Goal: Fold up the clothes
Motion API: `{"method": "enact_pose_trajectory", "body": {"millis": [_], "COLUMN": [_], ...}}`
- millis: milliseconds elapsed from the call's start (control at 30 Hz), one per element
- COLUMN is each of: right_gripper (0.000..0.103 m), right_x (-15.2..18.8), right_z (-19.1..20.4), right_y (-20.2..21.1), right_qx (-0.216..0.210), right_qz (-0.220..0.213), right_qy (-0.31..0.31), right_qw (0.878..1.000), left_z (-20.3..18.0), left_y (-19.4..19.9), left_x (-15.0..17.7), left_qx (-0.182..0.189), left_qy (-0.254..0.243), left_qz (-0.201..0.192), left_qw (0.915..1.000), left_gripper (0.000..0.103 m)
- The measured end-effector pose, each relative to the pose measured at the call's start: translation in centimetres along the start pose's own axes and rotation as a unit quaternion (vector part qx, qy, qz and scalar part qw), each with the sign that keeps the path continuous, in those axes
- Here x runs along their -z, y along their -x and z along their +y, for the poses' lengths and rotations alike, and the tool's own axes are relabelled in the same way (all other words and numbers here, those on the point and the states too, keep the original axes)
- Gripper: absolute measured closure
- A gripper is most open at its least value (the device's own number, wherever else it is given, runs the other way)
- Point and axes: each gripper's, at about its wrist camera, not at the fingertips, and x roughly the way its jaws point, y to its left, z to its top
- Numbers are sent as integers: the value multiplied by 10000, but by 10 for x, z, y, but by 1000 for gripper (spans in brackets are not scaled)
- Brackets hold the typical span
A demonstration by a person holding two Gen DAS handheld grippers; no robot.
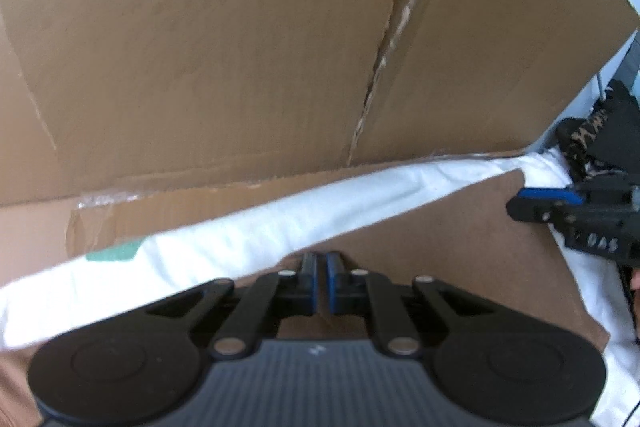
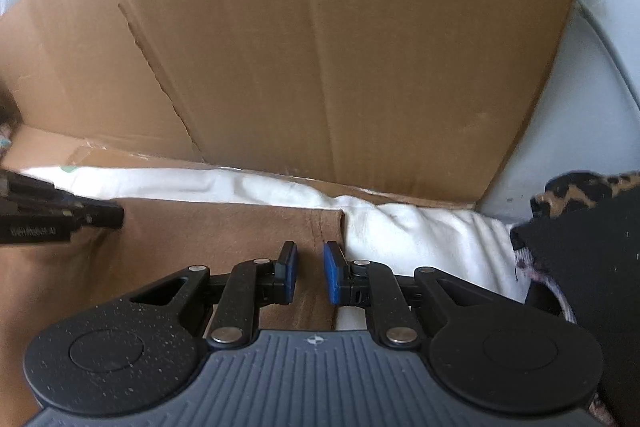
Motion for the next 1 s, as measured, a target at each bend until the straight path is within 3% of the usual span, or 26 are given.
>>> {"method": "enact_pose_trajectory", "body": {"millis": [133, 300, 400, 600, 767, 1000], "right_gripper": [83, 81, 80, 80, 81, 83], "right_x": [-10, -17, -14, 1, 0, -3], "right_z": [-2, -5, -3, 2, 3, 1], "right_y": [3, 16, 19, 9, -1, -10], "right_qx": [101, -108, -223, -233, -165, -87], "right_qz": [-4, -218, -237, -82, -55, -35], "right_qy": [-82, -297, -280, -171, -14, -145], "right_qw": [9999, 9993, 9991, 9995, 9998, 9999], "left_z": [17, 40, 46, 39, 42, 42], "left_y": [27, 57, 53, 22, 2, -2], "left_x": [-22, -35, -32, -4, -5, -17], "left_qx": [199, 146, 220, -2, -188, -264], "left_qy": [-140, -175, -40, 38, 300, 215], "left_qz": [2, 214, 503, 962, 880, 665], "left_qw": [9997, 9995, 9985, 9954, 9955, 9972], "left_gripper": [95, 95, 95, 95, 96, 100]}}
